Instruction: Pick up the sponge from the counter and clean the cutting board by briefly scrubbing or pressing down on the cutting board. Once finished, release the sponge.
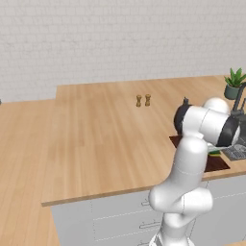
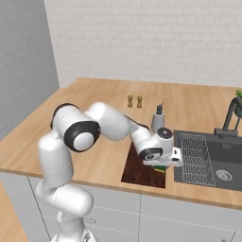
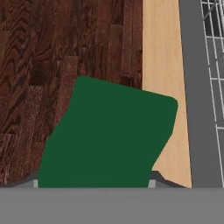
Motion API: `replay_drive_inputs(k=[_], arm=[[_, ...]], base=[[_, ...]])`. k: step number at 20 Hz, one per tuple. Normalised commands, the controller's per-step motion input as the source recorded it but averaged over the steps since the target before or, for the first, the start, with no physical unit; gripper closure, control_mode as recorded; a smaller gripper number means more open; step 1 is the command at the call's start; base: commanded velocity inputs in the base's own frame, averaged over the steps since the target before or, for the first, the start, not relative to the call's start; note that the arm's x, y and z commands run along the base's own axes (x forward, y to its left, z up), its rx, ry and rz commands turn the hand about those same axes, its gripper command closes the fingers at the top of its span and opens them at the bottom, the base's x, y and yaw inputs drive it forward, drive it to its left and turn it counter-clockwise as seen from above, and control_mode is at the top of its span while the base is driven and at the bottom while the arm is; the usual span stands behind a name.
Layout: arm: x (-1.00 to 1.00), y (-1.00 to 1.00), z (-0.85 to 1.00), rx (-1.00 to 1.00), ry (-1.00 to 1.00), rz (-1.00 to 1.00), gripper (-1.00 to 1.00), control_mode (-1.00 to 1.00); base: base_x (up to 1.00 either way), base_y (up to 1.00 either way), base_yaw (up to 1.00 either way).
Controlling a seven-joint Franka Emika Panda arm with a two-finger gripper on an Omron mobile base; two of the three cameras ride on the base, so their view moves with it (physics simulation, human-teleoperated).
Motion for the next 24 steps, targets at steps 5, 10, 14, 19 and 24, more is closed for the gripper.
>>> replay_drive_inputs(k=[5,10,14,19,24], arm=[[-0.96,0.0,-0.45,-0.02,0.0,0.0,1.0,-1.0],[-1.0,0.0,-0.38,-0.01,0.0,0.0,1.0,-1.0],[-1.0,0.0,-0.36,-0.02,0.0,0.0,1.0,-1.0],[-0.75,0.04,0.07,-0.04,0.0,0.0,1.0,-1.0],[0.02,0.22,1.0,-0.13,0.26,0.05,1.0,-1.0]], base=[[0.0,0.0,0.0],[0.0,0.0,0.0],[0.0,0.0,0.0],[0.0,0.0,0.0],[0.0,0.0,0.0]])
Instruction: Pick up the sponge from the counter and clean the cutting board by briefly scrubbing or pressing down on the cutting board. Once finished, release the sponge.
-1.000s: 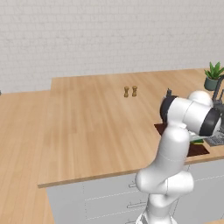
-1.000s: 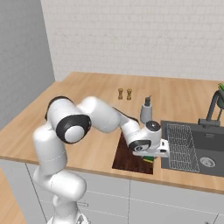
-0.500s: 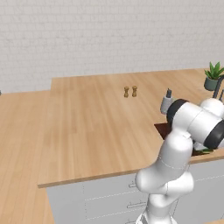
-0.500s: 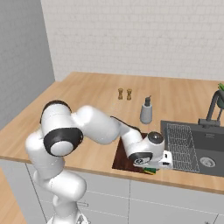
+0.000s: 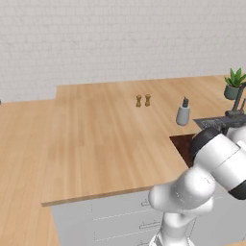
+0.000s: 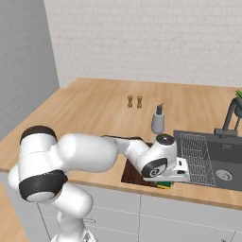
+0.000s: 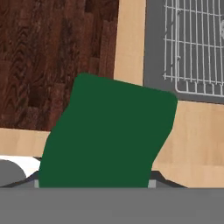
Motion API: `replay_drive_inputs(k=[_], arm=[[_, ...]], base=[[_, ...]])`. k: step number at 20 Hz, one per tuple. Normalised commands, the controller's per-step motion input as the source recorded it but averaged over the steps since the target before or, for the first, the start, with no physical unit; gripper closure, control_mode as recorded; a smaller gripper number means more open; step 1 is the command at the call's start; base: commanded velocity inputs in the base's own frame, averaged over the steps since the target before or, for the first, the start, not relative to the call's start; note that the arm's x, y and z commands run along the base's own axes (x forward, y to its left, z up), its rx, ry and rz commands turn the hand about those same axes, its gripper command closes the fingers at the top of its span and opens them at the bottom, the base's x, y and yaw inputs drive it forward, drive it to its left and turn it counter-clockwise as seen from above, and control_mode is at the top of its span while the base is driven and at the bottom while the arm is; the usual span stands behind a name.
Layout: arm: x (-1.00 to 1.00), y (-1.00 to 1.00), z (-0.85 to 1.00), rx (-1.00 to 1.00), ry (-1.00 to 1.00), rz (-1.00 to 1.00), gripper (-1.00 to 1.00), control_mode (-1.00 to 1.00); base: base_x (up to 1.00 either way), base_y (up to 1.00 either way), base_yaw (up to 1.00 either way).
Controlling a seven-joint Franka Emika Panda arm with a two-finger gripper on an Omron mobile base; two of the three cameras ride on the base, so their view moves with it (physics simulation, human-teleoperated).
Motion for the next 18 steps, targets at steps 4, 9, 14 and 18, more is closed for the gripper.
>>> replay_drive_inputs(k=[4,9,14,18], arm=[[0.19,0.59,0.85,0.0,0.51,0.0,1.0,-1.0],[0.24,0.99,0.41,0.02,0.18,0.0,1.0,-1.0],[0.23,1.0,0.18,0.0,-0.02,-0.05,1.0,-1.0],[0.45,0.92,0.01,0.0,0.0,-0.13,1.0,-1.0]], base=[[0.0,0.0,0.0],[0.0,0.0,0.0],[0.0,0.0,0.0],[0.0,0.0,0.0]])
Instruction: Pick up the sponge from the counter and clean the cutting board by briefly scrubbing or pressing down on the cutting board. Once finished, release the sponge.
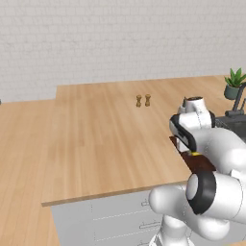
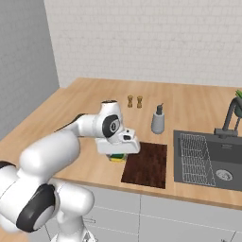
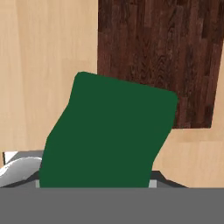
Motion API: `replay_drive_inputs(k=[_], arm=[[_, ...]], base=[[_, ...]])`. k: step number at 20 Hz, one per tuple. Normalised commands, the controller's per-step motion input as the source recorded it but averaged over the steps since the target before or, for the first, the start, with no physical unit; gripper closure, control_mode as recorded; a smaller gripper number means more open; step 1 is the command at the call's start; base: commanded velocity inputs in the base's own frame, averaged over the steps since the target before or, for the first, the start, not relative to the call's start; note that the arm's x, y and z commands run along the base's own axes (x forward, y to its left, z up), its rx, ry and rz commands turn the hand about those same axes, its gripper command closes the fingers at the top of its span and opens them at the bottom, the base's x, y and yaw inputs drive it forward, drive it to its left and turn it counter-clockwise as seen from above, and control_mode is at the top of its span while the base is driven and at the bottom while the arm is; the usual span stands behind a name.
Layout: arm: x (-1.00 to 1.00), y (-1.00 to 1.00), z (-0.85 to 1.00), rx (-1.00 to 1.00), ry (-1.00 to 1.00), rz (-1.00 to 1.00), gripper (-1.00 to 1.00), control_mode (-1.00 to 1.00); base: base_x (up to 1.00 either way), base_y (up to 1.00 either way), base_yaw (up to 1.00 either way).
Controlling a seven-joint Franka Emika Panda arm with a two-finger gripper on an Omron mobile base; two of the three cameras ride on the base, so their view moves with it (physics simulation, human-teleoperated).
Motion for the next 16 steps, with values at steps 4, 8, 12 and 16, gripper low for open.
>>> replay_drive_inputs(k=[4,8,12,16], arm=[[0.53,0.69,-0.03,0.01,-0.01,-0.16,1.0,-1.0],[0.44,0.43,-0.12,0.02,-0.07,-0.11,1.0,-1.0],[0.31,0.28,-0.29,0.0,-0.01,-0.01,1.0,-1.0],[0.04,0.14,-0.41,0.0,-0.04,0.0,1.0,-1.0]], base=[[0.0,0.0,0.0],[0.0,0.0,0.0],[0.0,0.0,0.0],[0.0,0.0,0.0]])
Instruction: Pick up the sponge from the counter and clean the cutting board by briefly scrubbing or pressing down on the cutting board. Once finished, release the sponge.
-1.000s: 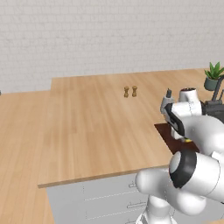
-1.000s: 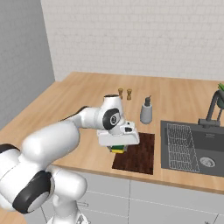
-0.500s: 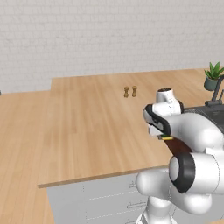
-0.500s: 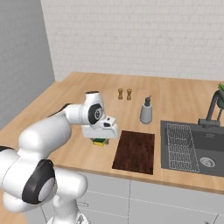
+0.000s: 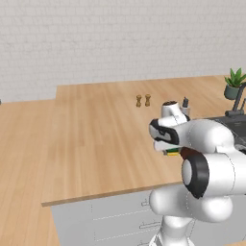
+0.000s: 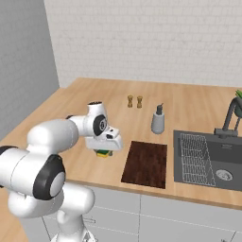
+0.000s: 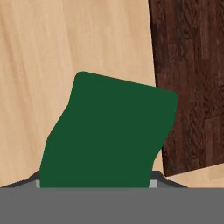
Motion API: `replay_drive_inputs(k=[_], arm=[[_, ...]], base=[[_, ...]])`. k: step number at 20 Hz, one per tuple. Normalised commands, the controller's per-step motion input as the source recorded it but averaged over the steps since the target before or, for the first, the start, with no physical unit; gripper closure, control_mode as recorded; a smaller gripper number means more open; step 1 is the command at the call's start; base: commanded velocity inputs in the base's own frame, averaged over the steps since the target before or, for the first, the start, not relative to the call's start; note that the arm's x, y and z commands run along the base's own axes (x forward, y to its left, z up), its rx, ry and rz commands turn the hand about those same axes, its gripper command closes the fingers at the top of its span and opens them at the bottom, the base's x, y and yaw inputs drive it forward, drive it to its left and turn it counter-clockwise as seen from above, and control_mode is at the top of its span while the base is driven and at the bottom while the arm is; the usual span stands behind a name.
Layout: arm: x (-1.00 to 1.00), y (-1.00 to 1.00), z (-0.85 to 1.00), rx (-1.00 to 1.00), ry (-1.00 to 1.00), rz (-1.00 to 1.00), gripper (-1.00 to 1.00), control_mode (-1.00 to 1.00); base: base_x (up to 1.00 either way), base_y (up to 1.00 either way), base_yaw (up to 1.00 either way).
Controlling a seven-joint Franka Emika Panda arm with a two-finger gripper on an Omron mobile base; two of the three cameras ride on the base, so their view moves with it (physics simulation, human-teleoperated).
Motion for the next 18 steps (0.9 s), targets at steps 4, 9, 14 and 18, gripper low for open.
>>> replay_drive_inputs(k=[4,9,14,18], arm=[[0.01,0.14,-0.19,0.0,-0.09,0.0,1.0,-1.0],[0.05,0.11,-0.19,0.0,-0.06,0.0,1.0,-1.0],[0.11,0.15,-0.26,0.0,-0.05,0.0,-1.0,-1.0],[0.09,0.04,-0.2,0.0,-0.03,0.0,-1.0,-1.0]], base=[[0.0,0.0,0.0],[0.0,0.0,0.0],[0.0,0.0,0.0],[0.0,0.0,0.0]])
